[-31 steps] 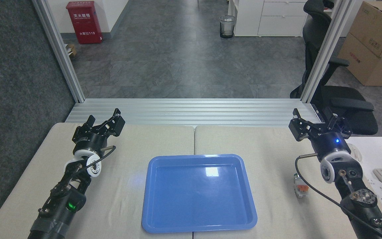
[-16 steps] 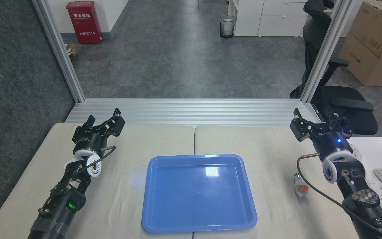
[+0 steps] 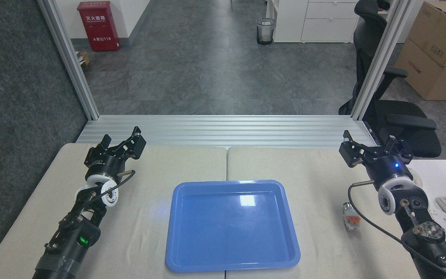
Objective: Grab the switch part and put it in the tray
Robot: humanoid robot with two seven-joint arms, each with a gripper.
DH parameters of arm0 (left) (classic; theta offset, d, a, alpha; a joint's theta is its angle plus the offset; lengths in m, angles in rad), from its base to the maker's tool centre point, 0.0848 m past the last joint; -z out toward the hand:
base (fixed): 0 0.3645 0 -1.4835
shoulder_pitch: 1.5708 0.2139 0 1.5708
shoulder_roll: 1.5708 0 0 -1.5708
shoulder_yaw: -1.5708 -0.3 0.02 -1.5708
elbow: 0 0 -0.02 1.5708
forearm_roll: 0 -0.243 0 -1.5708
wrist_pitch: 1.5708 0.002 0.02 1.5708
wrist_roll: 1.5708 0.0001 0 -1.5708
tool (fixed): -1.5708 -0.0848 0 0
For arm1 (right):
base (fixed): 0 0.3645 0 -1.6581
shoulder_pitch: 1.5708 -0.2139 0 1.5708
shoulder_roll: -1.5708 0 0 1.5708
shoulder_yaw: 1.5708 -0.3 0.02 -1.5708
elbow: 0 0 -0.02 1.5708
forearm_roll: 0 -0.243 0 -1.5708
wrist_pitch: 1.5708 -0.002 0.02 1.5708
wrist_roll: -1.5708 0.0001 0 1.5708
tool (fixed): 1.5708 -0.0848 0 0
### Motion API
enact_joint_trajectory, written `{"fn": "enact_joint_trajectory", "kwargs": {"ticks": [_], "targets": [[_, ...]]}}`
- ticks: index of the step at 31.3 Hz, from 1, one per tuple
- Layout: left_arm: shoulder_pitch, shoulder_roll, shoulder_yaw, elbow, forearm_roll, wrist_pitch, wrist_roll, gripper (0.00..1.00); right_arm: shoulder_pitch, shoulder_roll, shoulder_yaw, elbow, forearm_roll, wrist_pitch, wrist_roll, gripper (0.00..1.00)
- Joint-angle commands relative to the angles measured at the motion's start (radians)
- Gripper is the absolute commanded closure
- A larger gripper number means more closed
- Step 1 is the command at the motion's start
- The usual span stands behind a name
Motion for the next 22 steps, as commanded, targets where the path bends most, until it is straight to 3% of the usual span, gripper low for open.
{"fn": "enact_joint_trajectory", "kwargs": {"ticks": [1,18,22], "targets": [[0.0,0.0,0.0,0.0,0.0,0.0,0.0,0.0,-0.004,-0.023,0.003,0.0,-0.001,-0.006,0.007,0.02],[0.0,0.0,0.0,0.0,0.0,0.0,0.0,0.0,0.004,-0.034,-0.005,0.0,-0.003,-0.059,0.004,0.01],[0.0,0.0,0.0,0.0,0.0,0.0,0.0,0.0,0.062,-0.031,-0.01,0.0,-0.003,-0.114,0.001,0.01]]}}
